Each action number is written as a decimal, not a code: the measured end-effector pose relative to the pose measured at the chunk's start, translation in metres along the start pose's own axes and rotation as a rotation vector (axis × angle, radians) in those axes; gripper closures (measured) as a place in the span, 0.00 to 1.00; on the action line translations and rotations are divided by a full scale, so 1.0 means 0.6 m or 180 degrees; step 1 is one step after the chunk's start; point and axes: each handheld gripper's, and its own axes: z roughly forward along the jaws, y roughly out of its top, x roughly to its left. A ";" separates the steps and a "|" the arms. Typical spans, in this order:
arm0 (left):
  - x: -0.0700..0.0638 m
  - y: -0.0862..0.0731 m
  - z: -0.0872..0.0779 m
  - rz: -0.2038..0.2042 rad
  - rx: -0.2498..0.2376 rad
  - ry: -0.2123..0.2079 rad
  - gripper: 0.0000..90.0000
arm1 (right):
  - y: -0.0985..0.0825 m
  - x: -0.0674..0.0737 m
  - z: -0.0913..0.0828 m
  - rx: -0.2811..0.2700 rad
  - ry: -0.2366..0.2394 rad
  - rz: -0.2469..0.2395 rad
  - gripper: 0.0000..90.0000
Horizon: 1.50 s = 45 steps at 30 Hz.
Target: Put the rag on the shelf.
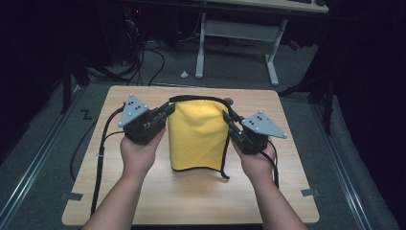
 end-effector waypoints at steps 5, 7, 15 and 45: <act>-0.003 0.011 0.008 0.0066 -0.0019 -0.0004 0.95 | 0.009 -0.011 0.001 -0.0022 -0.0048 -0.0009 0.90; -0.002 0.013 0.012 0.0080 -0.0024 -0.0009 0.95 | 0.011 -0.013 0.002 -0.0022 -0.0061 -0.0011 0.90; 0.013 0.031 0.034 0.0051 -0.0019 -0.0062 0.95 | 0.023 -0.026 0.016 0.0007 -0.0099 0.0012 0.90; 0.115 0.034 0.195 0.0210 0.0288 0.0378 0.95 | 0.036 -0.121 0.180 0.0237 -0.0082 -0.0094 0.90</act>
